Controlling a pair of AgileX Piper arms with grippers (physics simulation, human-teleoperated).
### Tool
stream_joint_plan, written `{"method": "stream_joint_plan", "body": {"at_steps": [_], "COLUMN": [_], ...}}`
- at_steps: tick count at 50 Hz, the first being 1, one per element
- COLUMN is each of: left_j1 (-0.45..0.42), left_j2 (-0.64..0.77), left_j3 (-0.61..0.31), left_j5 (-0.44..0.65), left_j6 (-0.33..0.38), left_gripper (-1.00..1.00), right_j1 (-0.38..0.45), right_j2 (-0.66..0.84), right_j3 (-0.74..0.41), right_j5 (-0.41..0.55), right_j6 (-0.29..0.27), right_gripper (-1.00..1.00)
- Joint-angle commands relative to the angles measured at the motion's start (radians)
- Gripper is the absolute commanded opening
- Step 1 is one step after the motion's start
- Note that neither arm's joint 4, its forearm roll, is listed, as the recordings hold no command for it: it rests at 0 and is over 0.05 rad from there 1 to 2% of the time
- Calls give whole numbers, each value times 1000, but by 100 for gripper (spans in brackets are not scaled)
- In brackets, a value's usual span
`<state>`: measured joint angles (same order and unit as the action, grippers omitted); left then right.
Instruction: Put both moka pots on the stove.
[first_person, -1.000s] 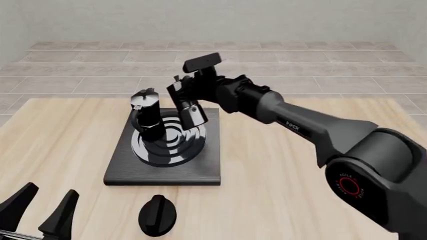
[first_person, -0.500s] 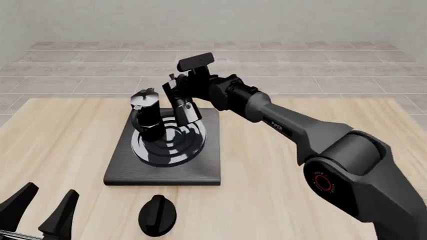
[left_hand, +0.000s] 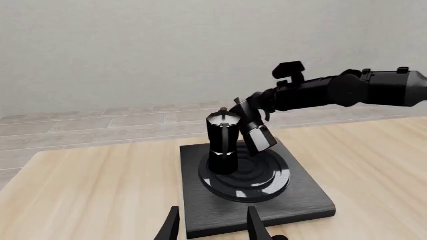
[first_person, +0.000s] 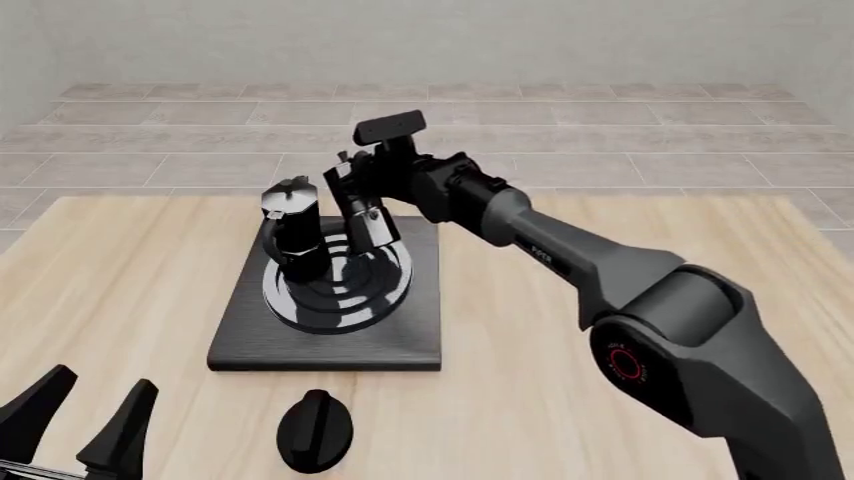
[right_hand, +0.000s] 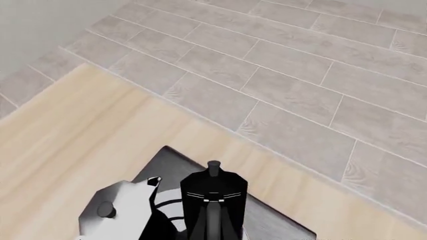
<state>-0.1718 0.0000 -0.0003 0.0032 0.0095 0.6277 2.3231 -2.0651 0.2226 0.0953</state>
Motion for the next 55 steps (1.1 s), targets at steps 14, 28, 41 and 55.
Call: {"method": "stream_joint_plan", "body": {"at_steps": [14, 28, 41, 55], "left_j1": [3, 3, 3, 3], "left_j2": [0, 0, 0, 0], "left_j3": [0, 0, 0, 0], "left_j5": [-2, -2, -2, -2], "left_j6": [-2, -2, -2, -2], "left_gripper": [100, 100, 100, 100], "right_j1": [-10, -15, -13, -11], "right_j2": [-58, -134, -194, -240], "right_j3": [178, 338, 481, 594], "right_j5": [-66, -105, -143, -169], "right_j6": [77, 71, 49, 35], "right_gripper": [-100, -100, -100, -100]}}
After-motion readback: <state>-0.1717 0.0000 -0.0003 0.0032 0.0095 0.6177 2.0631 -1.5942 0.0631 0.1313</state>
